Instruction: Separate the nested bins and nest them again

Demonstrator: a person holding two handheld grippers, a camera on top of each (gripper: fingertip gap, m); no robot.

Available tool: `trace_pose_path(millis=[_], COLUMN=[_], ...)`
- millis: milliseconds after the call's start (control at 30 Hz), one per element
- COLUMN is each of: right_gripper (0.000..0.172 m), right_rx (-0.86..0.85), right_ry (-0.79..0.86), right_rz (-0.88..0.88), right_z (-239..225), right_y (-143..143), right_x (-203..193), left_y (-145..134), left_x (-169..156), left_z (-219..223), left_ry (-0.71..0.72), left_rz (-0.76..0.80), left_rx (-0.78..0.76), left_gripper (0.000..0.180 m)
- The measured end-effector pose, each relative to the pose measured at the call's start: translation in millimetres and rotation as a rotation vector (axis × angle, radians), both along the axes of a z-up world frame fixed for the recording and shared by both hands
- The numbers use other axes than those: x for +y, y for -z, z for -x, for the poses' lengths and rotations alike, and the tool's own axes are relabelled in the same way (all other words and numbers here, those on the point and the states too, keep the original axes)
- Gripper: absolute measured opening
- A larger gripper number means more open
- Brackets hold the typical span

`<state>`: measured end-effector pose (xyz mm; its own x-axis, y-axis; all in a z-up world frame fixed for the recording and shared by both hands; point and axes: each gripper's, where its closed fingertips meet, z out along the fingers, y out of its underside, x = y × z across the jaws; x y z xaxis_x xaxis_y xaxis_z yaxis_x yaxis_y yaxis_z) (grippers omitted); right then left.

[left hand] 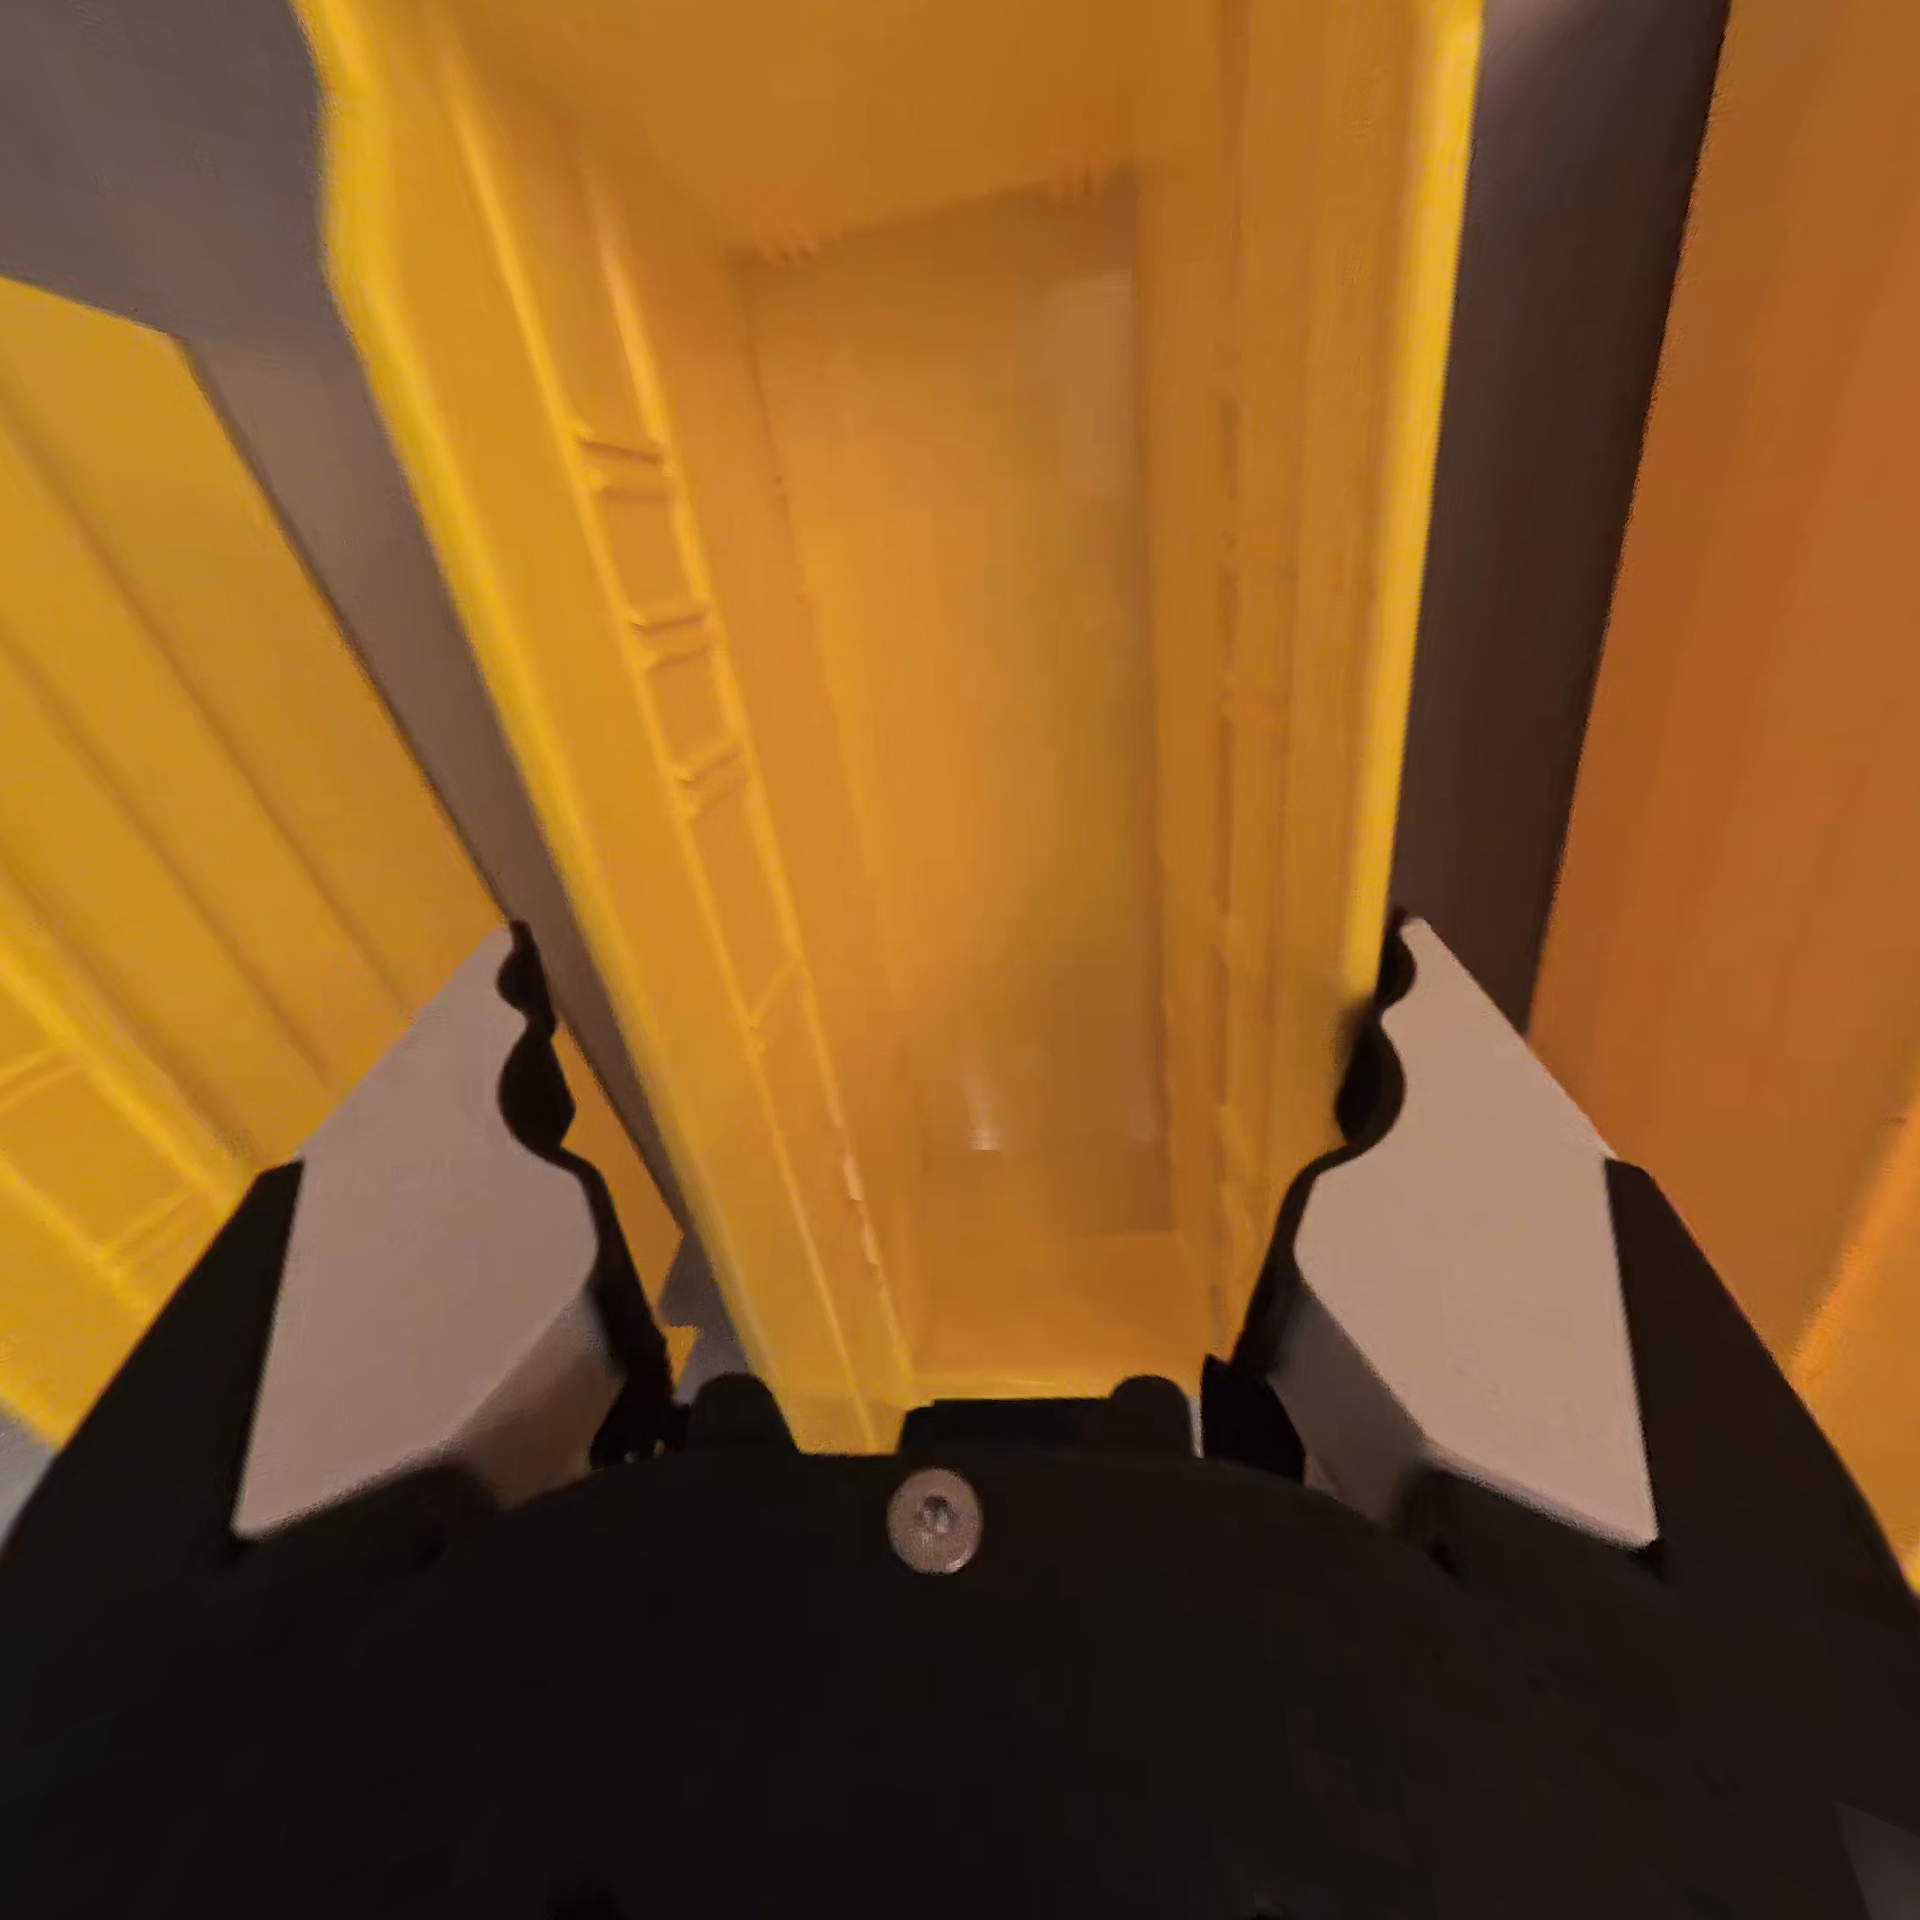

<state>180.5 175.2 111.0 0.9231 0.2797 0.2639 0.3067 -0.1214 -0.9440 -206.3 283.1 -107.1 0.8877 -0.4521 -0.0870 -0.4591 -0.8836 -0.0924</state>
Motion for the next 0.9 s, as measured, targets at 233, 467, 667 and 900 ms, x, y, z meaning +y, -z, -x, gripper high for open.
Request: trace_pose_path(millis=[233, 467, 667, 900], right_gripper=[0.124, 0.122, 0.121, 0.120], right_rx=[0.031, 0.075, 0.107, 0.118], right_ry=[-0.037, -0.023, -0.002, 0.018], right_rz=[0.020, 0.038, 0.067, 0.094], right_z=[-1.8, -19.0, -33.6, -41.9], right_y=[1.8, 6.6, 14.8, 22.1], right_x=[2.3, 3.0, 5.5, 7.5], left_y=[-2.4, -42.8, -119.8, -206.1], left_x=[-5.9, -15.1, -27.5, -54.5], left_z=[3.0, 11.9, -4.2, -62.5], left_ry=[-0.100, -0.114, -0.052, 0.064], left_rz=[0.087, 0.084, 0.016, 0.001], left_rx=[-0.013, 0.074, 0.151, 0.183], left_gripper=[0.120, 0.113, 0.112, 0.113])
